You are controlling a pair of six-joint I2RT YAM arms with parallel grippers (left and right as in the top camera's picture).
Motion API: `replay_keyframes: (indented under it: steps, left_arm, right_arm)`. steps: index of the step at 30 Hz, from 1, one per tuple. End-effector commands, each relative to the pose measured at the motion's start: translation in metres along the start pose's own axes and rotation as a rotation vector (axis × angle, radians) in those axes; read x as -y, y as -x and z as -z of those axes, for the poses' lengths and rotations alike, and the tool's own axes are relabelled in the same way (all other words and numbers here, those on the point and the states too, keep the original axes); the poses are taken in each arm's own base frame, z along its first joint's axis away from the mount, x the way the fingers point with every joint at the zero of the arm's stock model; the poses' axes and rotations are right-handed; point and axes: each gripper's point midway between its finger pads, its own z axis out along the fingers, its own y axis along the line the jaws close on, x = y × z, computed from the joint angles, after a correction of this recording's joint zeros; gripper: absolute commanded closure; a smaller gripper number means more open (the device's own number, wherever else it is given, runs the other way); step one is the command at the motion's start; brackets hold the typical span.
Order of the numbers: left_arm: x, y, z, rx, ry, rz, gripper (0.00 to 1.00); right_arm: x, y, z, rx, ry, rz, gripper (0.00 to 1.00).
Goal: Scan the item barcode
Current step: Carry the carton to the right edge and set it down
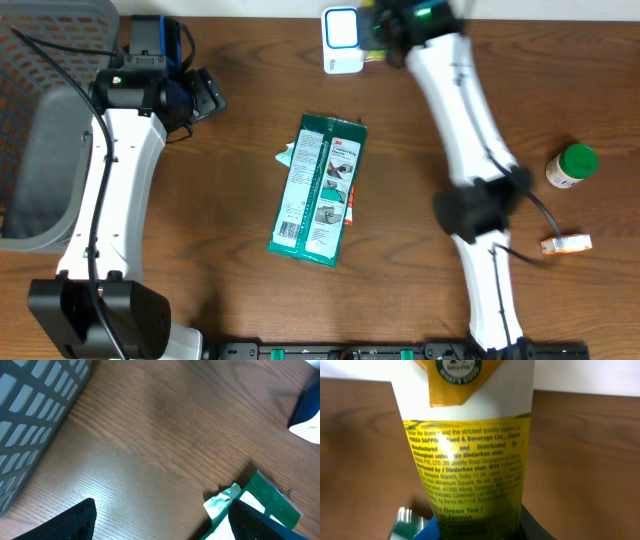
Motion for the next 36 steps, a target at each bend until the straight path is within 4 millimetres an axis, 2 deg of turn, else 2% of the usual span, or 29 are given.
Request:
replay_keyframes:
  steps: [1, 4, 7, 12, 15, 20, 26, 30, 31, 33, 35, 36]
  left_arm:
    - [-0.001, 0.003, 0.001, 0.007, 0.007, 0.008, 0.15]
    - [-0.001, 0.003, 0.001, 0.007, 0.007, 0.008, 0.15]
    - [-0.001, 0.003, 0.001, 0.007, 0.007, 0.008, 0.15]
    - [-0.001, 0.003, 0.001, 0.007, 0.007, 0.008, 0.15]
    - [-0.001, 0.003, 0.001, 0.007, 0.007, 0.008, 0.15]
    - [-0.001, 0.003, 0.001, 0.007, 0.007, 0.008, 0.15]
    - [-0.001, 0.003, 0.001, 0.007, 0.007, 0.008, 0.15]
    - [-0.001, 0.003, 0.001, 0.007, 0.007, 0.008, 0.15]
    - [-0.001, 0.003, 0.001, 0.007, 0.007, 0.008, 0.15]
    - [-0.001, 0.003, 0.001, 0.007, 0.007, 0.008, 0.15]
    - [-0.001, 0.003, 0.001, 0.007, 0.007, 0.008, 0.15]
    - [-0.001, 0.003, 0.001, 0.007, 0.007, 0.008, 0.15]
  right_arm:
    - [0.039, 0.022, 0.119, 0.113, -0.030, 0.021, 0.99]
    - [0.064, 0.001, 0.125, 0.024, -0.075, -0.002, 0.99]
    - [0.089, -0.017, 0.112, -0.070, -0.118, -0.030, 0.99]
    - [0.133, -0.054, 0.068, -0.259, -0.190, -0.085, 0.99]
    - [0.163, -0.088, 0.030, -0.403, -0.245, -0.114, 0.99]
    - [0.205, -0.137, -0.008, -0.549, -0.347, -0.139, 0.99]
    - [0.256, -0.181, -0.023, -0.654, -0.483, -0.147, 0.99]
    - [0.276, -0.211, -0.029, -0.736, -0.476, -0.106, 0.98]
    - [0.279, -0.216, -0.031, -0.746, -0.474, -0.104, 0.95]
    - [0.285, -0.223, -0.032, -0.756, -0.478, -0.119, 0.79]
    - [0.290, -0.225, -0.033, -0.757, -0.481, -0.128, 0.53]
    - [0.292, -0.225, -0.032, -0.757, -0.481, -0.129, 0.45]
